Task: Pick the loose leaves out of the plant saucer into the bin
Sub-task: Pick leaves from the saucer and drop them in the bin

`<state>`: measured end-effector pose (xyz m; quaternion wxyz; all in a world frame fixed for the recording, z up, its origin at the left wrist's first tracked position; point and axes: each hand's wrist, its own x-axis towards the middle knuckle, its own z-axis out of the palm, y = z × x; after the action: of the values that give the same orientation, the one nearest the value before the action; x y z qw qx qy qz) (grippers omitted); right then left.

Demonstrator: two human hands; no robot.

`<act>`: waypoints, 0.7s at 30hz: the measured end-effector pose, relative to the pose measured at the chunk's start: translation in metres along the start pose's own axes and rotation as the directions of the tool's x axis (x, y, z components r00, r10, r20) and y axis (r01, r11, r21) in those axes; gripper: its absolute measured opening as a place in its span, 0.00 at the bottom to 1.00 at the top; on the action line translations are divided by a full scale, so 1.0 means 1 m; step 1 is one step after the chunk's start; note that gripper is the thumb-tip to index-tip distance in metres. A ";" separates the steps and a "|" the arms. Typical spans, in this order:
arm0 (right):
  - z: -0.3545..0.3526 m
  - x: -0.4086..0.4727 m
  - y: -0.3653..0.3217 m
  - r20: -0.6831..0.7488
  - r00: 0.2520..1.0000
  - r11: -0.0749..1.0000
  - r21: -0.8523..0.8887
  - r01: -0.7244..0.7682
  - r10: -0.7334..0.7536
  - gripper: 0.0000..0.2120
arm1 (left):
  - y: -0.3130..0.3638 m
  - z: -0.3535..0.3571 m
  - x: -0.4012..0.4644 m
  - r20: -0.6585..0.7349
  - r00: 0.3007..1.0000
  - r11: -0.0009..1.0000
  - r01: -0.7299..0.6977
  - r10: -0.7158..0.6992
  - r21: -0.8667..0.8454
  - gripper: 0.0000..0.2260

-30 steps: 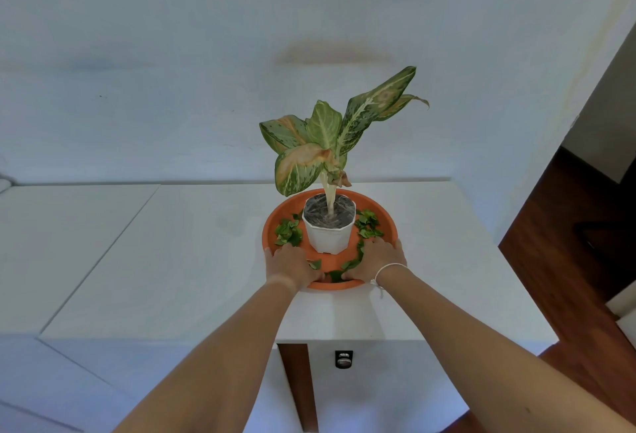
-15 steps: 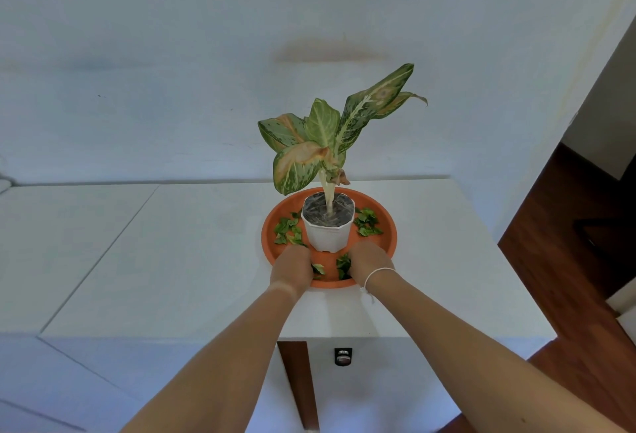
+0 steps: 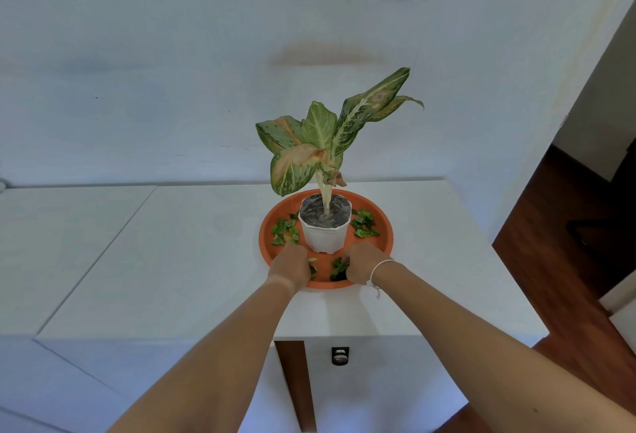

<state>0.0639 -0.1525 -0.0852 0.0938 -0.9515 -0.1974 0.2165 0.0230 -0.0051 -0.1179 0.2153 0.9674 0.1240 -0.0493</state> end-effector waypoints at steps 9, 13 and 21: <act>0.004 0.000 -0.006 -0.008 1.000 0.999 0.052 -0.009 0.010 0.12 | -0.001 -0.006 -0.004 0.025 1.000 1.000 0.005 -0.005 -0.005 0.11; 0.004 0.002 -0.006 -0.041 0.999 0.999 0.034 0.013 -0.012 0.24 | 0.001 -0.008 -0.007 0.010 1.000 0.998 -0.021 0.022 -0.053 0.13; 0.006 0.006 -0.009 -0.065 0.997 0.999 -0.021 0.039 -0.040 0.25 | 0.000 -0.018 -0.011 0.123 0.990 0.993 -0.050 0.063 -0.103 0.15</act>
<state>0.0628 -0.1409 -0.0906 0.0952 -0.9548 -0.2150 0.1816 0.0129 0.0006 -0.1002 0.2720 0.9535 0.0850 -0.0978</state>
